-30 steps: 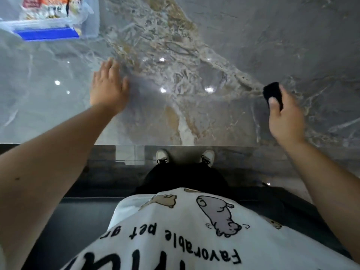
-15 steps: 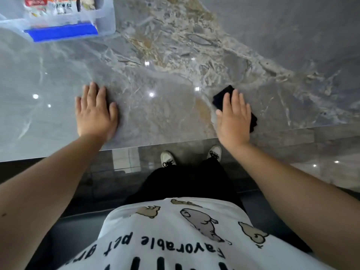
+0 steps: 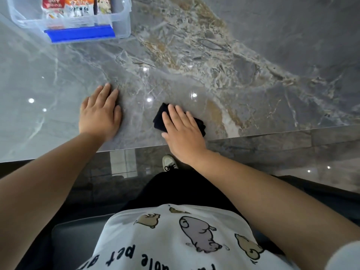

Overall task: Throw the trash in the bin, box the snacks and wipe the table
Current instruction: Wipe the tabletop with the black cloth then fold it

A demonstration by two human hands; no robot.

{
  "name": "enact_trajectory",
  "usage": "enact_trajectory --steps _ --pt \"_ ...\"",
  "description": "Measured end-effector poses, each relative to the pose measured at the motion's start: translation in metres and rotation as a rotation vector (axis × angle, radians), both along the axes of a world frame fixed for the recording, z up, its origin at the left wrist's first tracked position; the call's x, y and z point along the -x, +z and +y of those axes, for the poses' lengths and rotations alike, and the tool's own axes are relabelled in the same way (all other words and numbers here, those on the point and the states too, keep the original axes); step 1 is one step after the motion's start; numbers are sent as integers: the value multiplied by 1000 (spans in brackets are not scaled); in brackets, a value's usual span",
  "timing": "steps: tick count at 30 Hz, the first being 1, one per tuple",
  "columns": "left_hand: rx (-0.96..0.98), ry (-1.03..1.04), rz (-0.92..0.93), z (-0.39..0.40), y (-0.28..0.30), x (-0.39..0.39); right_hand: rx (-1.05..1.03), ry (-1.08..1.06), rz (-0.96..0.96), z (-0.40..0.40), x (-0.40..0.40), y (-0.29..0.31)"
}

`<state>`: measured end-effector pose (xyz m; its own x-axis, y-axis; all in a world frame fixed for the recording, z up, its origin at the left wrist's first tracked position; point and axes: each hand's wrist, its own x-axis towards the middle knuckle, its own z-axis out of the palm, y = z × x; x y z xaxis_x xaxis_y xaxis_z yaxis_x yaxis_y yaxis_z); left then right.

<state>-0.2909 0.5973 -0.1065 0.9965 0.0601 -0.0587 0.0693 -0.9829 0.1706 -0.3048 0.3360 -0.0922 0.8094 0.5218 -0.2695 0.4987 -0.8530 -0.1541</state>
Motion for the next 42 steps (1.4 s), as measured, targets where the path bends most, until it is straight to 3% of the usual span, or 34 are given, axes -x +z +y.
enact_trajectory --steps 6,10,14,17,21,24,26,32,35,38,42 --pt "0 -6 5 0 -3 2 25 350 -79 17 -8 -5" --pt "-1 -28 4 1 -3 1 -3 374 -85 39 -53 -12" --pt "5 -32 -4 4 -5 0 15 48 -125 3 -127 -15" --pt "6 -35 -11 4 -7 0 71 -298 -132 -83 -159 -12" --pt "10 -33 -1 5 -7 -1 79 -745 -117 -196 -137 -3" --pt "3 -34 -2 5 -7 -1 92 -886 -125 -207 -118 -3" --pt "-4 -36 3 4 -7 -2 108 -811 -131 -177 -107 -2" --pt "-12 -26 27 1 -2 -2 -36 -65 -115 10 -13 -14" --pt "-7 -27 34 -1 2 -1 -73 147 -89 45 13 -13" --pt "-5 -30 43 0 2 -1 -47 209 -126 21 9 -12" --pt "-7 -23 44 0 2 -2 -34 -5 -150 -45 0 -11"
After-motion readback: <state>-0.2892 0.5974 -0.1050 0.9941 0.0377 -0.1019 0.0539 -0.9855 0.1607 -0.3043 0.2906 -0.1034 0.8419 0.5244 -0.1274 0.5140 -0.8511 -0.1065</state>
